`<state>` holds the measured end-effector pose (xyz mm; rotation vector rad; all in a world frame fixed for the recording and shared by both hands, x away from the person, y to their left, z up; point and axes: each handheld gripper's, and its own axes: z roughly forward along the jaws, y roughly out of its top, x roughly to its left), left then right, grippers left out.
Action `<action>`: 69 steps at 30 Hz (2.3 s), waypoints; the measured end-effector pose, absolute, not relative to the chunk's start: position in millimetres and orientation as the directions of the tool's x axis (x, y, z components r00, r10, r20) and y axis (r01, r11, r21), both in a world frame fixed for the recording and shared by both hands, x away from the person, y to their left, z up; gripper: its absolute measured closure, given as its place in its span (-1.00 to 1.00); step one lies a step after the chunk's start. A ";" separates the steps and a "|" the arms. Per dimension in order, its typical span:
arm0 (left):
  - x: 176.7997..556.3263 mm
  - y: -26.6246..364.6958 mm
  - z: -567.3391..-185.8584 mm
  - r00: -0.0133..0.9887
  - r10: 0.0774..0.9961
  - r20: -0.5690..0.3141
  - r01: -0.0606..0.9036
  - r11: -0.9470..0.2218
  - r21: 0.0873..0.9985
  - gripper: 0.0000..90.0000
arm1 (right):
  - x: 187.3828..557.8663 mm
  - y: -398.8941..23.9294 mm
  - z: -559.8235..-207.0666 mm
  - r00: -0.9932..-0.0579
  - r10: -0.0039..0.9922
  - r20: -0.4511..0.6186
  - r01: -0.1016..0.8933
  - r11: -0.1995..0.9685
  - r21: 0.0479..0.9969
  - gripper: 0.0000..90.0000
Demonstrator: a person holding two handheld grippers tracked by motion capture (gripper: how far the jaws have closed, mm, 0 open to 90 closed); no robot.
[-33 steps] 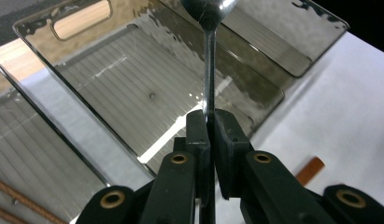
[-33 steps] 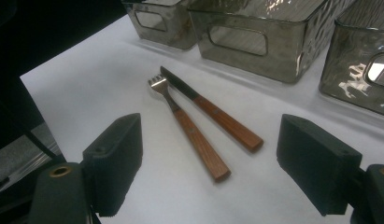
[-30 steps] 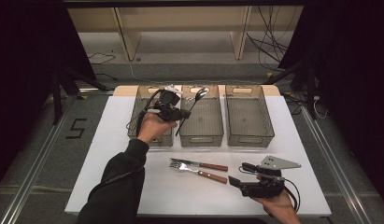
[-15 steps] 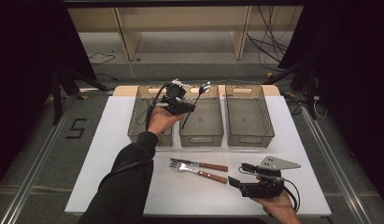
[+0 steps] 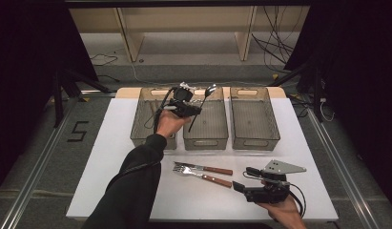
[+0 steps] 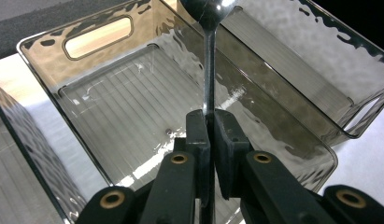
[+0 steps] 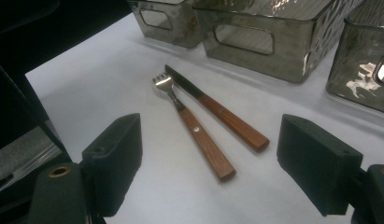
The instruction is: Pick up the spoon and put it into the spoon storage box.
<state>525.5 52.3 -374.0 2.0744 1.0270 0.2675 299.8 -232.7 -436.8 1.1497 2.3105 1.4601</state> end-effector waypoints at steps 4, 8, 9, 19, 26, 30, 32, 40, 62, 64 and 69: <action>526.2 50.2 -375.8 0.651 0.746 -0.139 0.577 -0.367 0.730 0.88 | 299.7 -232.7 -436.8 -0.685 0.687 0.244 0.515 0.220 0.829 -0.48; 526.7 48.6 -378.9 0.646 0.751 -0.140 0.584 -0.367 0.724 0.88 | 299.6 -232.4 -436.7 -0.686 0.686 0.242 0.512 0.220 0.830 -0.48; 527.1 48.7 -380.1 0.647 0.750 -0.138 0.585 -0.373 0.720 0.88 | 299.5 -232.5 -436.8 -0.687 0.685 0.243 0.513 0.220 0.830 -0.48; 528.6 48.3 -390.4 0.624 0.767 -0.147 0.608 -0.359 0.708 0.85 | 299.5 -232.1 -436.8 -0.686 0.686 0.244 0.515 0.220 0.829 -0.49; 525.9 52.4 -380.2 0.612 0.771 -0.176 0.616 -0.325 0.718 0.22 | 299.8 -232.3 -436.9 -0.686 0.684 0.247 0.516 0.217 0.829 -0.49; 518.7 59.8 -371.0 0.620 0.762 -0.189 0.610 -0.316 0.727 -0.08 | 299.8 -232.2 -436.7 -0.687 0.684 0.245 0.514 0.218 0.830 -0.48; 514.1 66.3 -366.6 0.625 0.753 -0.206 0.610 -0.306 0.731 -0.19 | 299.7 -232.0 -436.6 -0.687 0.684 0.246 0.512 0.216 0.831 -0.48; 485.7 94.2 -352.4 0.643 0.739 -0.202 0.578 -0.295 0.761 -0.34 | 300.2 -231.0 -437.1 -0.689 0.684 0.242 0.513 0.223 0.829 -0.48; 412.8 152.9 -374.0 0.651 0.726 -0.220 0.555 -0.258 0.791 -0.51 | 299.9 -230.5 -438.4 -0.683 0.687 0.247 0.516 0.215 0.830 -0.48; 407.4 156.0 -378.7 0.657 0.722 -0.217 0.549 -0.262 0.793 -0.51 | 299.6 -230.7 -438.3 -0.682 0.688 0.247 0.516 0.213 0.830 -0.48; 395.0 166.3 -391.8 0.656 0.715 -0.241 0.557 -0.243 0.794 -0.57 | 299.5 -230.4 -439.0 -0.681 0.690 0.246 0.515 0.212 0.830 -0.49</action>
